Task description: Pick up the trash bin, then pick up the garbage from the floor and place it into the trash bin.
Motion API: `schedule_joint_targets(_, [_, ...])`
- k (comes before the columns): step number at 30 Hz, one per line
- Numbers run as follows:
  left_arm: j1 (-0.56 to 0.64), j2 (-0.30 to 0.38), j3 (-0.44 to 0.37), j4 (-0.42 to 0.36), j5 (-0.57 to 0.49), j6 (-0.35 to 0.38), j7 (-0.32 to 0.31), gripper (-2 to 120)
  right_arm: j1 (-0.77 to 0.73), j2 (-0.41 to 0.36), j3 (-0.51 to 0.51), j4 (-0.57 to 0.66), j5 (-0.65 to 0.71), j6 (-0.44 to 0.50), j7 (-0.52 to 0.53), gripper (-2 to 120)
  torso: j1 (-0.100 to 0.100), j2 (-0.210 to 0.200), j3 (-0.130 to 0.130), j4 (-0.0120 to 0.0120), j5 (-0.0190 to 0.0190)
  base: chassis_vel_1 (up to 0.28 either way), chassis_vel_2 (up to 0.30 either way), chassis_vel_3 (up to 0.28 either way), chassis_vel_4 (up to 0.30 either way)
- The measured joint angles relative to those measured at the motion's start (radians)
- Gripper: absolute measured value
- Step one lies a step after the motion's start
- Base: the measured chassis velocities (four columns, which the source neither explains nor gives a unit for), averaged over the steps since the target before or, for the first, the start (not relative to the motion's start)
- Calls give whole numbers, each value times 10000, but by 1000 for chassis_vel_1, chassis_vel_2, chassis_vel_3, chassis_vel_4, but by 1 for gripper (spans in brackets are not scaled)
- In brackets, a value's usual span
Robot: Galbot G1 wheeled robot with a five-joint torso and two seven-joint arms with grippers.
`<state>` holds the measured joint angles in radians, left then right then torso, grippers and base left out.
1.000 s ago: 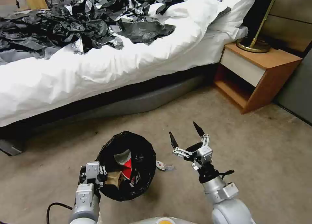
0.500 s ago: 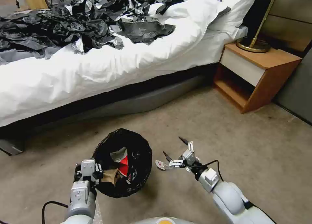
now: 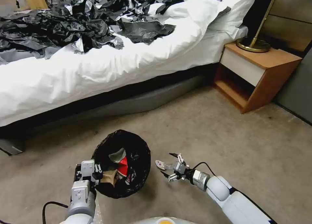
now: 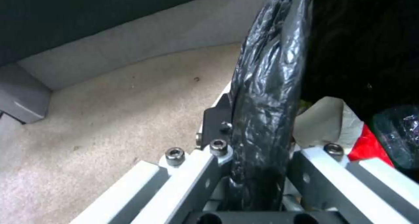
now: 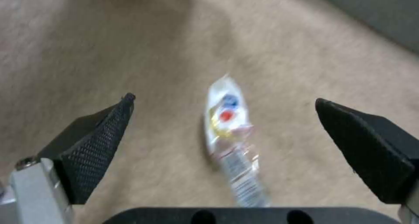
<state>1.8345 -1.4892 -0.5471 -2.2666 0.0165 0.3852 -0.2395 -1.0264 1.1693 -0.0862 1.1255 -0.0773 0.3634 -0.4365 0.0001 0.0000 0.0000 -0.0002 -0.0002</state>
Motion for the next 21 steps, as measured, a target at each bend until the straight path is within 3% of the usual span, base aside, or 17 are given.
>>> schedule_joint_targets(21, [340, -40, 95, 10, 157, -218, -8, 1, 879, 1313, 645, -2737, -814, 526, -29, 100, 0, 0, 0, 3, 2, 0, 0, 0, 0])
